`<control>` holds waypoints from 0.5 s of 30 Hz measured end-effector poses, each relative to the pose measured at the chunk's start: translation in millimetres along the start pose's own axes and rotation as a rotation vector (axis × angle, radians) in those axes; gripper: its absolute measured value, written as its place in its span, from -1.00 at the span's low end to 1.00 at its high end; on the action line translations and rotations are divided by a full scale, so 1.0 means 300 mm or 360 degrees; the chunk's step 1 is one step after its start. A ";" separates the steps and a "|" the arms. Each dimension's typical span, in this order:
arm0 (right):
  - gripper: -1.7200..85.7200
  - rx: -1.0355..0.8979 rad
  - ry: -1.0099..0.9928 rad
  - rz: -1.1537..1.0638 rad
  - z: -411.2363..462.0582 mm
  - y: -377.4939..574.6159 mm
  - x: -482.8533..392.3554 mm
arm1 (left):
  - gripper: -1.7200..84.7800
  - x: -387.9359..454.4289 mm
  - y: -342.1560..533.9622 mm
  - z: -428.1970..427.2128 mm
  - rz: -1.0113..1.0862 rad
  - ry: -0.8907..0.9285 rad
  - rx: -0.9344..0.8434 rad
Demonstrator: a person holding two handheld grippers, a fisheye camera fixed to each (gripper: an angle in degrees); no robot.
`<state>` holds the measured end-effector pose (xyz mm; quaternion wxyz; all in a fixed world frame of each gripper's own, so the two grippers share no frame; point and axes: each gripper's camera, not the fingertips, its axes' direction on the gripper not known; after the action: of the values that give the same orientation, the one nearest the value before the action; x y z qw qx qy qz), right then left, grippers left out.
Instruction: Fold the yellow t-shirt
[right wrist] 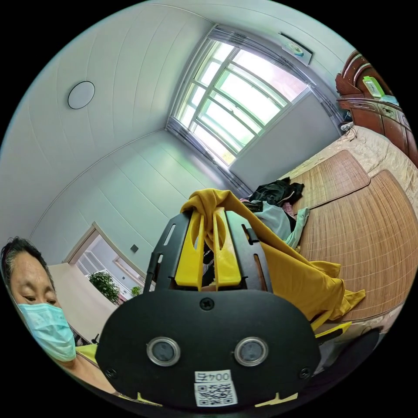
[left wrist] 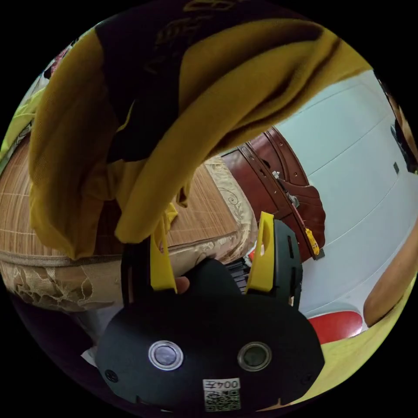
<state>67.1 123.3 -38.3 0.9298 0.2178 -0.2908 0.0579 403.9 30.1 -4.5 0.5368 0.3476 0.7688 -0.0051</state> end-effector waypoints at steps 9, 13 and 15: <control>-0.87 0.0006 0.0015 -0.0014 -0.060 -0.007 0.013 | -0.70 -0.013 -0.049 -0.067 -0.0256 -0.0034 0.0103; -0.87 0.0037 0.0027 0.0012 -0.099 -0.021 0.057 | -0.87 0.076 -0.038 -0.101 -0.0165 -0.0034 0.0061; -0.87 0.0071 0.0028 0.0054 -0.136 -0.029 0.100 | -0.88 0.118 -0.047 -0.111 -0.0108 -0.0078 0.0023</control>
<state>114.8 132.8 -54.6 0.9262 0.2330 -0.2849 0.0821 362.4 50.8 -24.9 0.5524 0.3248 0.7668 -0.0374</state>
